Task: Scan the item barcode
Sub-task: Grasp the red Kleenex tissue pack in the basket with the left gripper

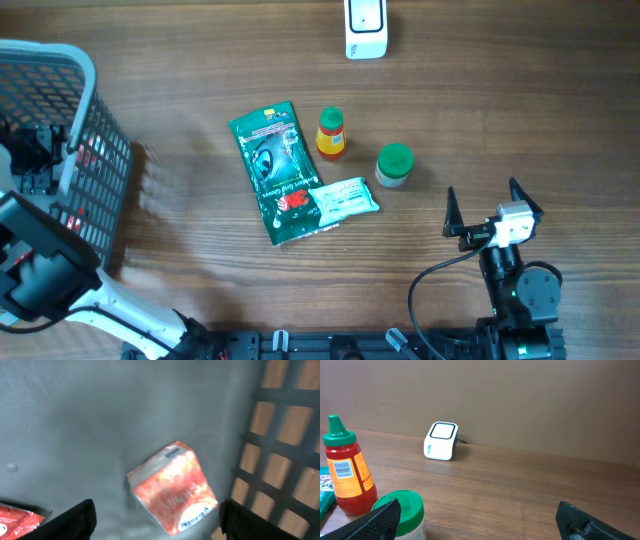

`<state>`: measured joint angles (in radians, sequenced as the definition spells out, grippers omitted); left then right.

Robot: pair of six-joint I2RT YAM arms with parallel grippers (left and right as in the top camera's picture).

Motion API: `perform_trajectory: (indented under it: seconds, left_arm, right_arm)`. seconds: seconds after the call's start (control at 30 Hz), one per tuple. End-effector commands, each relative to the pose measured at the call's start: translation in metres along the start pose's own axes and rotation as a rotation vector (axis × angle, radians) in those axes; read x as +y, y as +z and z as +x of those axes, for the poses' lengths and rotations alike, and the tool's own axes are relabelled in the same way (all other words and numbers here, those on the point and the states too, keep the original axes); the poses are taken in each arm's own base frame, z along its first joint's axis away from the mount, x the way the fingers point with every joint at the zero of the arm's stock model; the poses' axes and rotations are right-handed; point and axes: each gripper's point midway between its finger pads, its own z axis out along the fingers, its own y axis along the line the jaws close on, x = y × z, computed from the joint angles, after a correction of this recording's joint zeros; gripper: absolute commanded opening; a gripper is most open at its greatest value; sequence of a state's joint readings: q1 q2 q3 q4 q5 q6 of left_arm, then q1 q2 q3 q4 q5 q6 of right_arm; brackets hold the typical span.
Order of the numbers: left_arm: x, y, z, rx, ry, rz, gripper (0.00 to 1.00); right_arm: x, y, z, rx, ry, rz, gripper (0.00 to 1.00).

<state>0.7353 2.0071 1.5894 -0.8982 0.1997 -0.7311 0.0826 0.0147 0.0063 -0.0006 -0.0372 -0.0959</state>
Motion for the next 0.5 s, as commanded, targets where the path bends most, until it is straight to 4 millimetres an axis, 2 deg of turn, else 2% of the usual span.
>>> perform_trajectory:
  seconds: [0.0, 0.07, 0.2, 0.27, 0.33, 0.43, 0.47]
  left_arm:
    - [0.010, 0.013, 0.002, 0.015, -0.014, -0.042, 0.77]
    - [0.010, 0.017, 0.004, 0.020, -0.010, -0.045, 0.73]
    - [0.014, 0.030, 0.011, 0.013, 0.010, -0.068, 0.57]
    - [0.021, 0.038, 0.015, 0.005, 0.018, -0.096, 0.54]
    - [0.031, 0.045, 0.017, -0.013, 0.024, -0.131, 0.47]
    - [0.044, 0.056, 0.022, -0.020, 0.025, -0.160, 0.44]
    - [0.047, 0.059, 0.023, -0.018, 0.025, -0.161, 0.38]
  right_arm:
    - [0.003, 0.000, -0.001, -0.007, -0.009, -0.015, 1.00]
    - [0.003, 0.000, -0.001, -0.007, -0.009, -0.015, 1.00]
    - [0.003, 0.000, -0.001, -0.007, -0.009, -0.015, 1.00]
    - [0.003, 0.000, -0.001, -0.007, -0.009, -0.015, 1.00]
    - [0.003, 0.000, -0.001, -0.007, -0.009, -0.015, 1.00]
    - [0.003, 0.000, -0.001, -0.006, -0.009, -0.015, 1.00]
    - [0.003, 0.000, -0.001, -0.007, -0.009, -0.015, 1.00]
